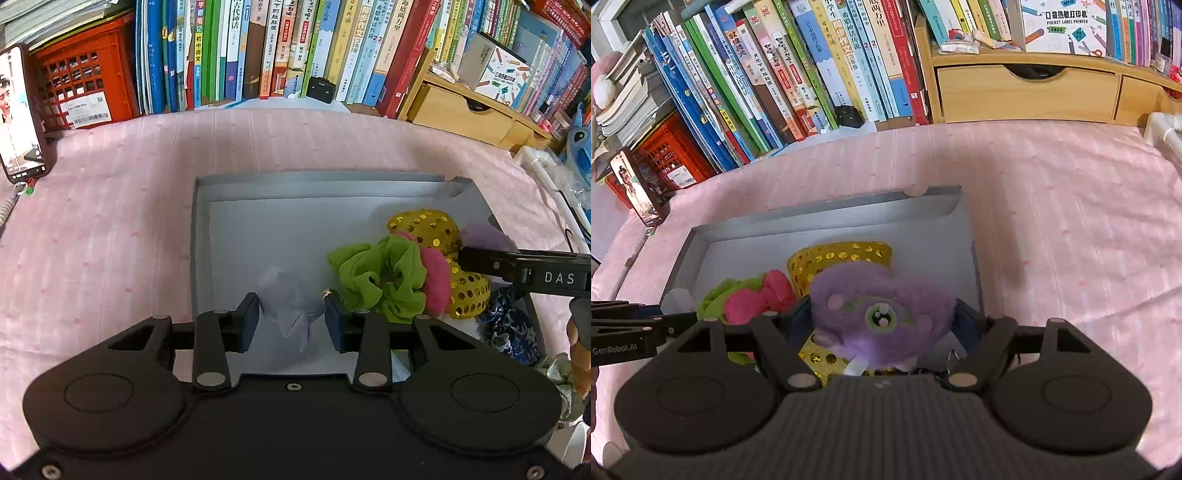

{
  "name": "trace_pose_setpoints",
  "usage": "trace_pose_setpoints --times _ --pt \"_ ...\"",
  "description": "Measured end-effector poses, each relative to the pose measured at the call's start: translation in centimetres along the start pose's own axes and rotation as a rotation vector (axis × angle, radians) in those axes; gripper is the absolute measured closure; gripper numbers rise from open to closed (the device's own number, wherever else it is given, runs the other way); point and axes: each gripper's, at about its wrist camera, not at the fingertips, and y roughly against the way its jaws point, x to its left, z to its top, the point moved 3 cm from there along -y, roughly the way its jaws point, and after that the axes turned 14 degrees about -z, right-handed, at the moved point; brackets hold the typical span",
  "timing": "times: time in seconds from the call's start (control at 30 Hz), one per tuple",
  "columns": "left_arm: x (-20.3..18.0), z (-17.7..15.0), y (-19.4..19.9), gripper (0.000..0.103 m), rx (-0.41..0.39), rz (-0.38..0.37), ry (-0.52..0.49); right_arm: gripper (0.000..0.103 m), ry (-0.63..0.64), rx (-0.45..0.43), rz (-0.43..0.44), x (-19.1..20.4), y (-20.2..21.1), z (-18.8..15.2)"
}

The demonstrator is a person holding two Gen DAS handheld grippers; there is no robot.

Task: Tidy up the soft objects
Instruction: 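Carry the tissue over the tray with the left tool while the right tool carries the plush there, then open the left tool to drop the tissue while the right tool releases the plush into the tray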

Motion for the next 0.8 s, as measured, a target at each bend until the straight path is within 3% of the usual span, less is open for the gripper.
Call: trace_pose_setpoints --times 0.27,0.8 --pt "0.3 0.2 0.5 0.045 -0.008 -0.001 0.026 0.011 0.002 0.013 0.011 0.1 0.0 -0.1" --pt "-0.8 0.0 3.3 0.027 -0.049 0.009 0.011 0.006 0.021 -0.027 0.007 0.3 2.7 0.0"
